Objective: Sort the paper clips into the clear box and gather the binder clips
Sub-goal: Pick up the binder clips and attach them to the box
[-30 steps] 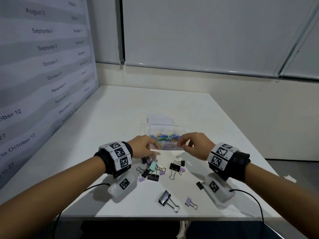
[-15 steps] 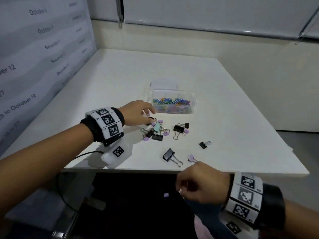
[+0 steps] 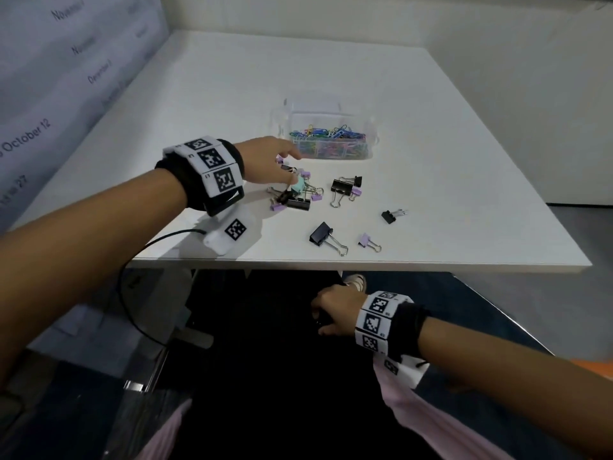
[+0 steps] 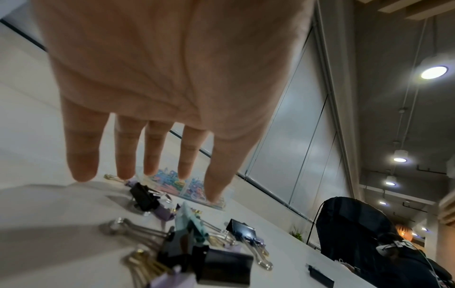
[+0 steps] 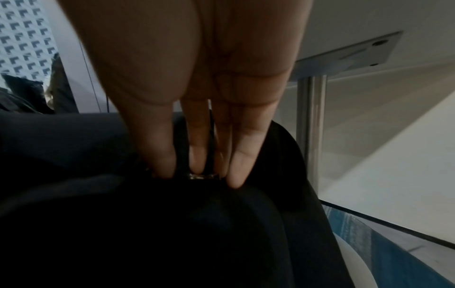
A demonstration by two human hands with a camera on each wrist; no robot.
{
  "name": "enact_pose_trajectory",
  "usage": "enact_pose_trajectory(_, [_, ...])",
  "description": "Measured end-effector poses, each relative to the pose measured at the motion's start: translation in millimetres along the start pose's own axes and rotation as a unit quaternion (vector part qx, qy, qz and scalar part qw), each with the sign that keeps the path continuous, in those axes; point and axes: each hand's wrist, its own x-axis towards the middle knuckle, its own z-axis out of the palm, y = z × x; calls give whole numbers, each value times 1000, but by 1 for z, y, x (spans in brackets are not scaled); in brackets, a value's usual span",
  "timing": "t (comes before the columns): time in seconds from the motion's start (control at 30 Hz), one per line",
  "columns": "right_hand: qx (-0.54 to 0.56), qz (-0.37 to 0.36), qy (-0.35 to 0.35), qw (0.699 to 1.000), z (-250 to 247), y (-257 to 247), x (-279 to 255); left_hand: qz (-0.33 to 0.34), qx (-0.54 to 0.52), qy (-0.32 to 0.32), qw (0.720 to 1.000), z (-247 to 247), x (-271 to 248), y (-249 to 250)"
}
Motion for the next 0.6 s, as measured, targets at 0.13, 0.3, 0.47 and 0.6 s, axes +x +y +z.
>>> enact_pose_trajectory(0.13, [-1,11,14,1000,-1,0,8,-1,-7,17,1000,-4,1,-1])
enact_pose_trajectory(0.3, [26,5,39,999,-6,-3,0,9,-11,24,1000,-5,1,-1])
enact_pose_trajectory(0.47, [48,-78,63,994,-31,-20,-35,12,-12,23,1000,-7,2,-2])
enact_pose_trajectory(0.6, [68,-145,128,979,-84,-34,-71,9,8,19,1000,-8,7,-3])
